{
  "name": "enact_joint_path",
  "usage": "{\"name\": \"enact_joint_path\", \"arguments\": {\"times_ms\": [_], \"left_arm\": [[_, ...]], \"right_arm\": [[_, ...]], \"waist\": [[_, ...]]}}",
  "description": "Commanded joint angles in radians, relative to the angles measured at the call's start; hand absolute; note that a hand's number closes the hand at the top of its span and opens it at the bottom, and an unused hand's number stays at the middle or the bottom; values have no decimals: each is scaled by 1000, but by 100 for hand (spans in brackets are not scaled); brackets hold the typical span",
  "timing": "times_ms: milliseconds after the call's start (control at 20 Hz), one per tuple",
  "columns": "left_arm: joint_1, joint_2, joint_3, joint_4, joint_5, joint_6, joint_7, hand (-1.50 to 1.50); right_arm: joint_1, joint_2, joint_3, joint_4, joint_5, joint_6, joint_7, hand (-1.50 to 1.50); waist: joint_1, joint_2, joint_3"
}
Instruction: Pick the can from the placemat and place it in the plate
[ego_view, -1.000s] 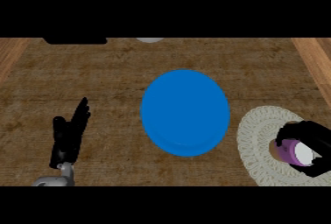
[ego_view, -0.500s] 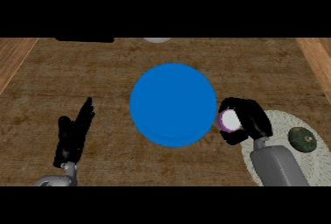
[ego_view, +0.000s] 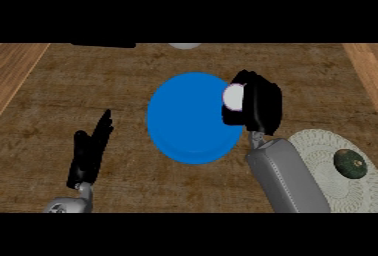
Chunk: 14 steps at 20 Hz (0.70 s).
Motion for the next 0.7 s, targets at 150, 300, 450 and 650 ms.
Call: {"name": "enact_joint_path", "arguments": {"times_ms": [150, 300, 450, 650], "left_arm": [[-17, 12, 21, 7, 19, -17, -9, 0], [-6, 6, 20, 13, 5, -2, -16, 0], [2, 4, 27, 0, 12, 0, -6, 0], [26, -19, 4, -22, 9, 4, 3, 0]], "right_arm": [[-199, 12, 209, 45, 146, -29, 605, 150], [-266, 12, 306, 72, 114, -8, 777, 150], [-262, 12, 315, 148, 103, -55, 790, 150], [-294, 11, 277, 227, 55, -63, 777, 150]], "waist": [[8, 9, 3], [-11, 12, 5], [-23, 16, 6], [-22, 17, 6]]}}
